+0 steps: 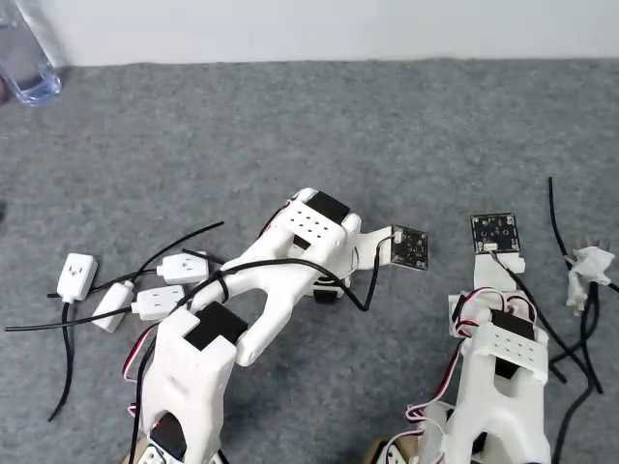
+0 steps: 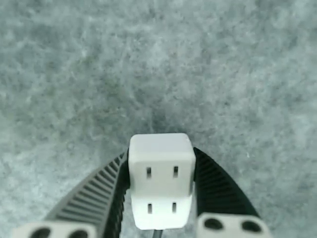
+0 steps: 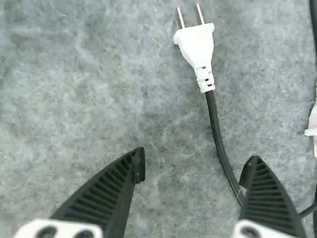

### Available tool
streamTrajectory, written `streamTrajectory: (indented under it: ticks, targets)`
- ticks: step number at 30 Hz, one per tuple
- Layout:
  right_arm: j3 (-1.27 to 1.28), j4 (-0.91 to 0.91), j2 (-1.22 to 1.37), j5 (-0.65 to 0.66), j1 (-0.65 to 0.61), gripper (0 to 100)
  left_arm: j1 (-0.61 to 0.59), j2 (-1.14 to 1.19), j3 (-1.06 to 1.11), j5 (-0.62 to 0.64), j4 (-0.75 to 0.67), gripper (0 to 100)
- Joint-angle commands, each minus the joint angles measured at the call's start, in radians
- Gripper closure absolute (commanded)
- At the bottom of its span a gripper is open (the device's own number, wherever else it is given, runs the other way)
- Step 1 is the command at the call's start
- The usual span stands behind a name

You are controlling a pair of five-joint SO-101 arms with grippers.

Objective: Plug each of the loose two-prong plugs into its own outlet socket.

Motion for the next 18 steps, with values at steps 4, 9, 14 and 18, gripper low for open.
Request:
streamTrajectory:
  ticks: [4, 9, 14, 18]
  targets:
    - [-0.025, -0.015, -0.012, -0.002, 0.007, 69.9, -0.003, -0.035, -0.005, 0.054, 0.006, 75]
    - [-0.025, -0.015, -0.012, -0.002, 0.007, 69.9, -0.003, -0.044, -0.005, 0.061, 0.012, 59]
    - [-0.025, -0.016, -0.012, -0.002, 0.007, 69.9, -0.003, -0.046, -0.005, 0.064, 0.021, 58]
    - [-0.023, -0.019, -0.012, -0.002, 0.007, 69.9, 0.014, -0.110, -0.030, 0.118, 0.064, 58]
